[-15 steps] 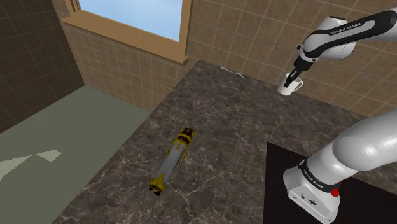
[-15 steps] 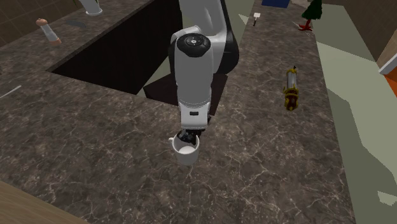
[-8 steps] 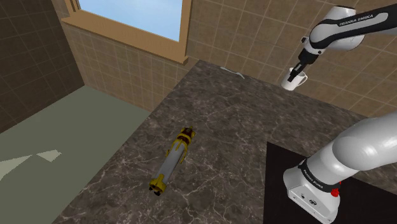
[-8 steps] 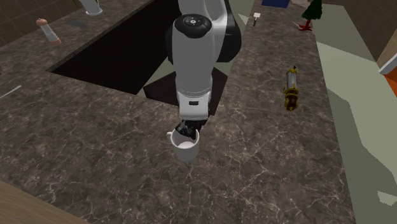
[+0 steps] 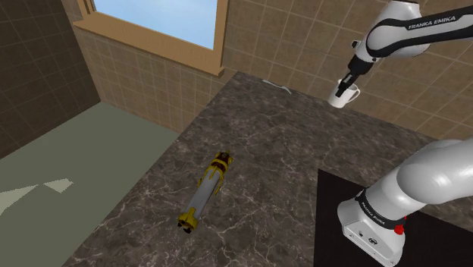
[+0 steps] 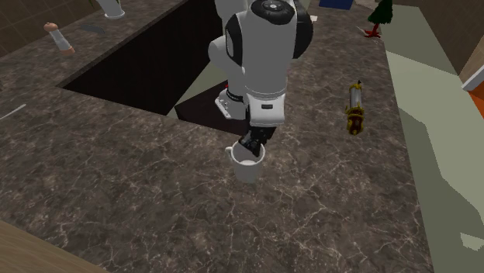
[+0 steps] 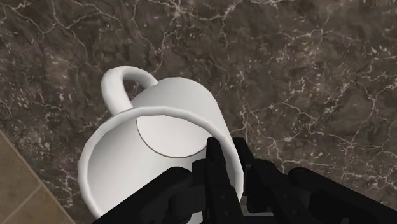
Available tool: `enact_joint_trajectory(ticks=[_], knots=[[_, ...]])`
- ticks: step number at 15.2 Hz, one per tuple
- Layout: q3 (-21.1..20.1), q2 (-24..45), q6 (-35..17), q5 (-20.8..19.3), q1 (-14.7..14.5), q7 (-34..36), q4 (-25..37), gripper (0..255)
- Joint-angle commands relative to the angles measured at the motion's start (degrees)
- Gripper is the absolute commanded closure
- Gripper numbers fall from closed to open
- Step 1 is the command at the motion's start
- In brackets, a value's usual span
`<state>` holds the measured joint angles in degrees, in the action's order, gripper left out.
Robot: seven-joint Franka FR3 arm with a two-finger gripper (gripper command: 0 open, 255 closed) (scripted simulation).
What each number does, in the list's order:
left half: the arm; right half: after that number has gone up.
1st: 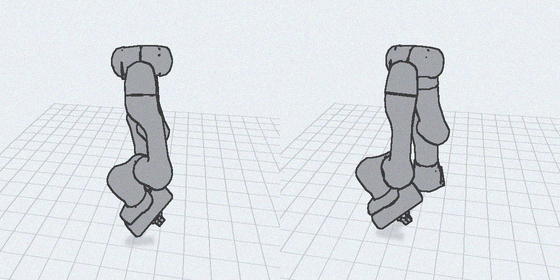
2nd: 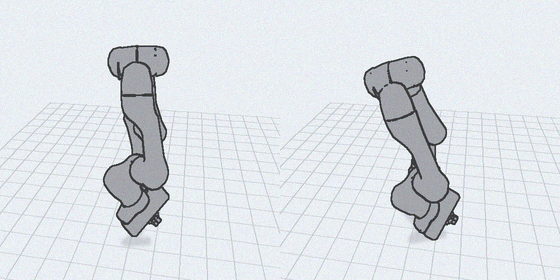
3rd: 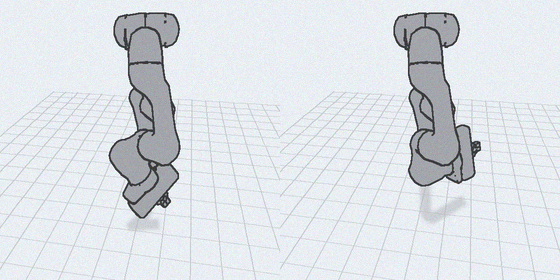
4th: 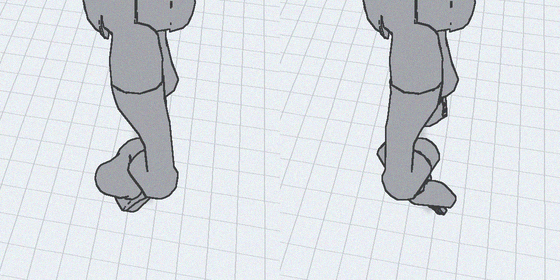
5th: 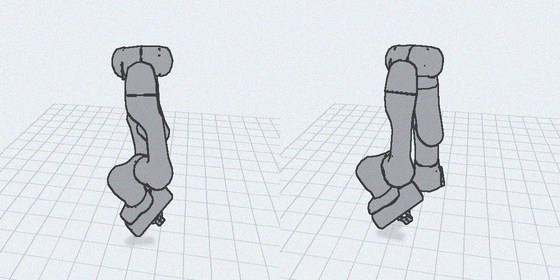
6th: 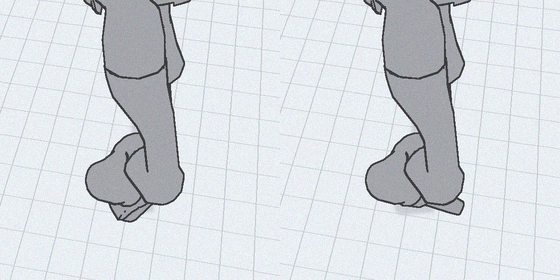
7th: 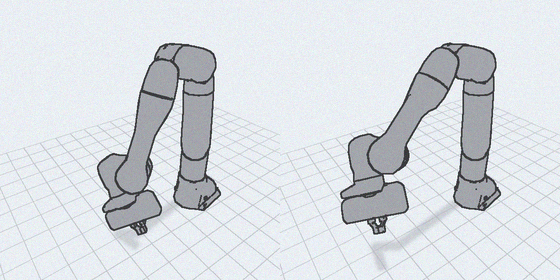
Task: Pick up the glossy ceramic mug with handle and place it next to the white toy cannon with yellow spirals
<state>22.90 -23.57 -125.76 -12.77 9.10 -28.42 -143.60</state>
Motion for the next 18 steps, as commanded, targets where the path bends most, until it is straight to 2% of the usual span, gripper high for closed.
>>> enact_joint_trajectory(ticks=[1,10,18], knots=[[-2.37,-1.74,0.29,0.09,-0.74,3.23,-1.77,255],[-13.19,-5.75,1.51,3.56,-6.15,16.98,-5.98,255],[-22.53,-4.13,1.94,8.05,-12.04,28.76,-4.86,255]])
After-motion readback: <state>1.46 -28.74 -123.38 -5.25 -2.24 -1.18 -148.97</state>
